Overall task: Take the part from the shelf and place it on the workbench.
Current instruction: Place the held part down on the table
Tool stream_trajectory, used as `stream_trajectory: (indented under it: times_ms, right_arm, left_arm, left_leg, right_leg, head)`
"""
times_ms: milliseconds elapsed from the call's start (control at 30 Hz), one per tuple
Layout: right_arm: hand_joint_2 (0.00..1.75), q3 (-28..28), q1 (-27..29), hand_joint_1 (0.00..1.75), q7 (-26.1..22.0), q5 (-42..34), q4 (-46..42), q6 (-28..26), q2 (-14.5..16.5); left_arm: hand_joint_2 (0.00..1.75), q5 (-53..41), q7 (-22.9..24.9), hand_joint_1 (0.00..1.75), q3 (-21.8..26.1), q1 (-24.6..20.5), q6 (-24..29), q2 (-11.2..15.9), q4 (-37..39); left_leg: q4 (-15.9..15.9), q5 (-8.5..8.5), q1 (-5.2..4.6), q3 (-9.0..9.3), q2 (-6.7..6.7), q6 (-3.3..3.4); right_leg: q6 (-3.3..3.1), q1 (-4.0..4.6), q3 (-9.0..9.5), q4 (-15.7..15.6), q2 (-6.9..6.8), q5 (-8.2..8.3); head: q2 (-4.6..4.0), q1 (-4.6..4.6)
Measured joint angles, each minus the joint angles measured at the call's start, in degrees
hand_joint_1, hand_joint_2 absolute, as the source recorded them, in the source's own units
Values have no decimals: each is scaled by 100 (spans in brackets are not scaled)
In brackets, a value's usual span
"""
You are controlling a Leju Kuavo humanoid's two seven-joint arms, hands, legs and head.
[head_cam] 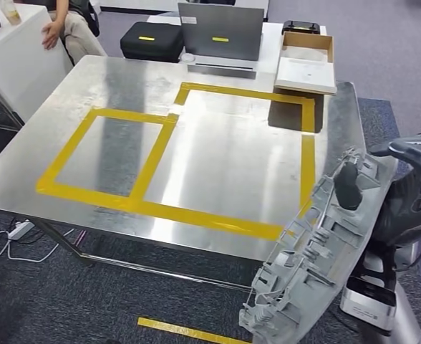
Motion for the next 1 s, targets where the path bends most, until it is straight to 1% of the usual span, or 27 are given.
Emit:
stream_trajectory:
  times_ms: [67,100,133,167,200,267,300,333,367,433,467,500,533,567,600,633,667,700,767,800,833,867,900,933,967,1000]
  right_arm:
    - [175,-2,-16,175,1,1,4,4,1]
    - [175,-3,-24,175,1,2,6,4,2]
    - [175,-4,-38,175,1,3,8,5,2]
    - [175,-5,-51,175,2,5,9,5,1]
    - [175,-7,-57,175,3,9,12,7,1]
    - [175,-7,-50,175,8,26,26,16,0]
    - [175,-7,-43,175,11,40,38,22,0]
    - [175,-7,-40,175,15,55,52,28,0]
    - [175,-8,-44,175,19,74,67,30,0]
    - [175,-11,-56,175,25,107,90,28,0]
    - [175,-15,-63,175,31,121,104,28,0]
    - [175,-20,-73,175,44,120,117,43,0]
    - [175,-25,-96,175,68,102,129,88,0]
    - [175,-36,-151,175,109,78,146,169,-1]
    - [175,-45,-244,175,165,49,170,291,-1]
    - [175,-52,-370,175,223,30,212,421,0]
    - [175,-58,-546,175,294,31,294,576,1]
    - [175,-56,-747,175,372,55,430,738,2]
    - [175,-35,-1222,175,557,151,891,1109,2]
    - [175,-14,-1463,175,644,209,1172,1281,2]
    - [175,17,-1719,175,721,264,1475,1447,3]
    - [175,56,-1997,175,783,315,1780,1585,8]
    - [175,99,-2260,175,833,357,2072,1693,20]
    - [175,141,-2515,175,877,394,2363,1778,38]
    - [175,174,-2730,175,909,428,2615,1832,57]
    - [175,208,-2903,175,955,474,2832,1886,77]
  left_arm:
    - [175,1,1,0,0,-9,-1,-4,0]
    - [175,2,1,0,0,-5,-1,-5,0]
    - [175,3,1,0,1,0,1,-4,0]
    - [175,4,1,0,1,3,2,-3,0]
    - [175,4,1,0,2,5,3,-4,0]
    - [175,4,5,0,2,4,3,-16,0]
    - [175,4,18,0,2,6,3,-23,0]
    - [175,4,34,0,2,9,2,-28,0]
    - [175,3,59,0,2,11,-3,-32,0]
    - [175,-1,98,0,2,10,-17,-40,1]
    - [175,-3,111,0,2,6,-26,-43,3]
    - [175,-16,122,0,1,-2,-38,-43,4]
    - [175,-35,139,0,-1,-13,-54,-43,5]
    - [175,-67,171,0,-6,-24,-77,-43,5]
    - [175,-103,206,0,-16,-35,-101,-38,5]
    - [175,-134,235,0,-29,-44,-117,-34,4]
    - [175,-166,252,0,-44,-55,-129,-30,4]
    - [175,-193,249,0,-63,-69,-140,-25,4]
    - [175,-243,231,0,-103,-92,-179,-16,4]
    - [175,-268,224,0,-127,-99,-206,-9,4]
    - [175,-291,222,0,-152,-102,-233,-2,4]
    - [175,-316,221,0,-177,-104,-257,5,4]
    - [175,-336,221,0,-200,-106,-277,15,4]
    - [175,-350,221,0,-222,-110,-290,31,4]
    - [175,-367,221,0,-243,-116,-304,48,4]
    - [175,-388,221,0,-266,-122,-317,62,4]
  left_leg:
    - [-115,-119,-7,81,0,60]
    - [-142,-136,3,111,-5,86]
    - [-165,-159,13,153,-9,120]
    - [-185,-182,23,195,-13,149]
    - [-200,-209,28,232,-14,172]
    - [-202,-283,25,308,-15,198]
    - [-200,-331,25,369,-17,199]
    - [-198,-383,25,439,-20,197]
    - [-196,-441,26,526,-25,188]
    - [-185,-570,23,684,-32,148]
    - [-174,-628,16,729,-36,118]
    - [-167,-674,9,742,-35,84]
    - [-155,-703,1,750,-34,54]
    - [-168,-726,-1,759,-33,24]
    - [-153,-744,-2,771,-28,-5]
    - [-79,-749,-2,760,-25,-33]
    - [113,-778,3,667,-22,-67]
    - [420,-839,11,496,-20,-97]
    - [1131,-1083,25,20,-16,-136]
    - [1338,-1172,27,-166,-15,-137]
    - [1382,-1158,25,-275,-15,-127]
    - [1227,-1005,19,-288,-15,-102]
    - [921,-751,5,-217,-15,-62]
    - [540,-478,-20,-110,-12,-7]
    - [210,-295,-46,-13,-5,41]
    - [-7,-199,-72,56,3,76]
  right_leg:
    - [59,5,61,-5,-3,3]
    - [81,3,60,35,-6,1]
    - [103,1,0,163,-6,-16]
    - [115,0,-149,391,-5,-73]
    - [126,0,-374,717,-4,-163]
    - [143,3,-895,1398,-1,-396]
    - [151,2,-1094,1566,-1,-457]
    - [157,0,-1212,1577,-2,-441]
    - [163,-2,-1239,1390,-4,-291]
    - [160,-2,-1164,740,-9,318]
    - [129,3,-1122,469,-9,545]
    - [86,12,-1094,320,-4,713]
    - [37,22,-1085,279,1,744]
    - [-14,21,-1057,279,8,721]
    - [-43,12,-1023,272,15,747]
    - [-65,0,-992,257,17,734]
    - [-88,-13,-953,245,20,727]
    - [-105,-20,-921,235,21,713]
    - [-138,-14,-879,234,25,676]
    - [-147,-7,-862,234,28,658]
    - [-154,2,-843,234,32,643]
    - [-159,11,-824,234,40,630]
    - [-159,22,-805,234,47,621]
    - [-156,28,-788,231,51,613]
    - [-147,38,-776,227,50,608]
    - [-131,41,-776,222,43,604]
  head:
    - [0,3]
    - [1,9]
    - [0,12]
    - [0,20]
    - [0,23]
    - [-1,28]
    - [-1,27]
    - [-1,27]
    - [-1,29]
    - [-1,33]
    - [-1,38]
    - [1,44]
    - [1,50]
    - [2,55]
    - [2,53]
    - [2,51]
    - [2,40]
    - [2,33]
    - [2,24]
    - [1,25]
    - [1,25]
    - [1,25]
    - [0,24]
    - [0,25]
    - [0,28]
    - [0,28]
